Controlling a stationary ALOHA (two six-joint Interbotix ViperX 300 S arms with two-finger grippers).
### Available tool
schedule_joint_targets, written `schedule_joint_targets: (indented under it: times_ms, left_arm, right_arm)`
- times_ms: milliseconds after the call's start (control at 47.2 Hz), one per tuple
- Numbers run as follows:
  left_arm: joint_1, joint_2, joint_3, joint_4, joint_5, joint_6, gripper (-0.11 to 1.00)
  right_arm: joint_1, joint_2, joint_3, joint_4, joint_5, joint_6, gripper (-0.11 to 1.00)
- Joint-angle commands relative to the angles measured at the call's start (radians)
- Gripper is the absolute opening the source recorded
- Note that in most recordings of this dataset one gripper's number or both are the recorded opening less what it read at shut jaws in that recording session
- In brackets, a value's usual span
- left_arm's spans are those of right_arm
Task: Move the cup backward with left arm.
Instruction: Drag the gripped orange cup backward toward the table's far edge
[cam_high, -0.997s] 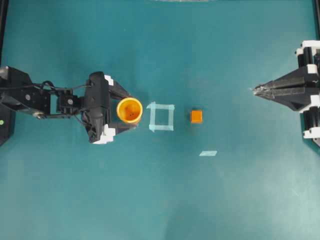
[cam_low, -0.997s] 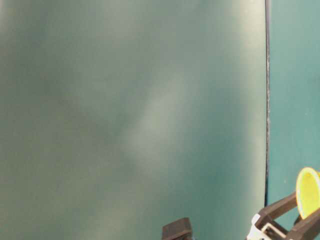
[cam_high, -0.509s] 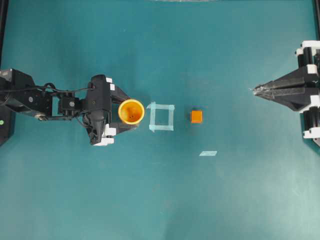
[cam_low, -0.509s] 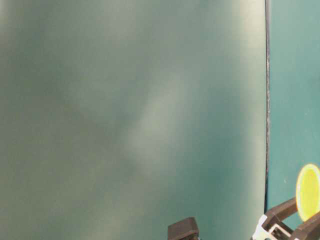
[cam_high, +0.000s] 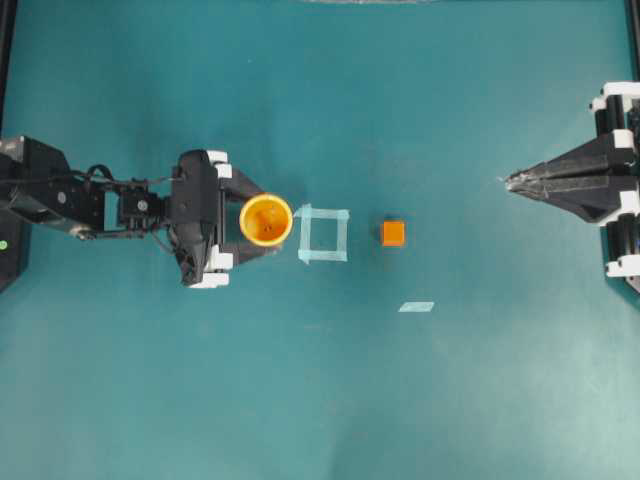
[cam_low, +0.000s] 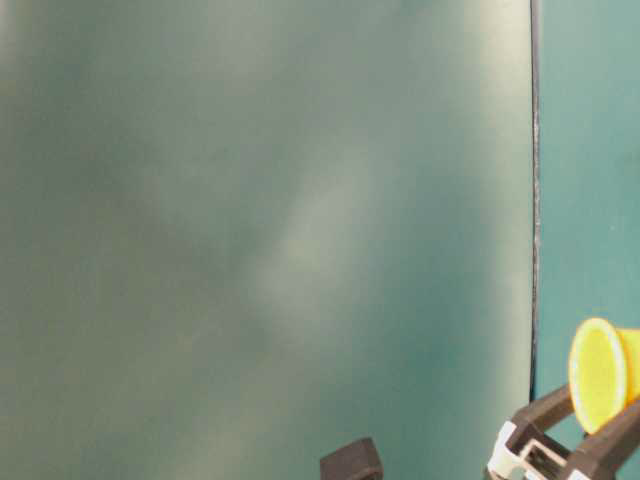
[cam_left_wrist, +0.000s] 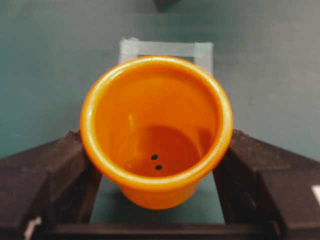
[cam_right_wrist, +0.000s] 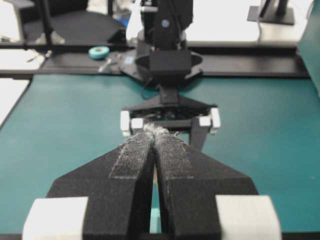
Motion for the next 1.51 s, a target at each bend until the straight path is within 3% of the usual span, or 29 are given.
schedule_joint_targets:
  times_ms: [0, 551, 891, 1484]
  left_arm:
    - [0.034, -0.020, -0.008, 0.002, -0.017, 0.008, 0.64]
    - [0.275, -0.025, -0.034, 0.014, -0.041, 0.018, 0.64]
    - [0.419, -0.005, -0.095, 0.014, 0.052, 0.018, 0.64]
    - [0.565, 0.063, -0.221, 0.014, 0.120, 0.017, 0.64]
  right_arm:
    - [0.002, 0.003, -0.032, 0.003, -0.005, 0.000, 0.00]
    - [0.002, 0.002, -0.032, 0.003, -0.003, -0.002, 0.00]
    - [0.002, 0.000, -0.034, 0.003, -0.003, -0.002, 0.00]
    - [0.002, 0.000, -0.034, 0.003, 0.003, -0.002, 0.00]
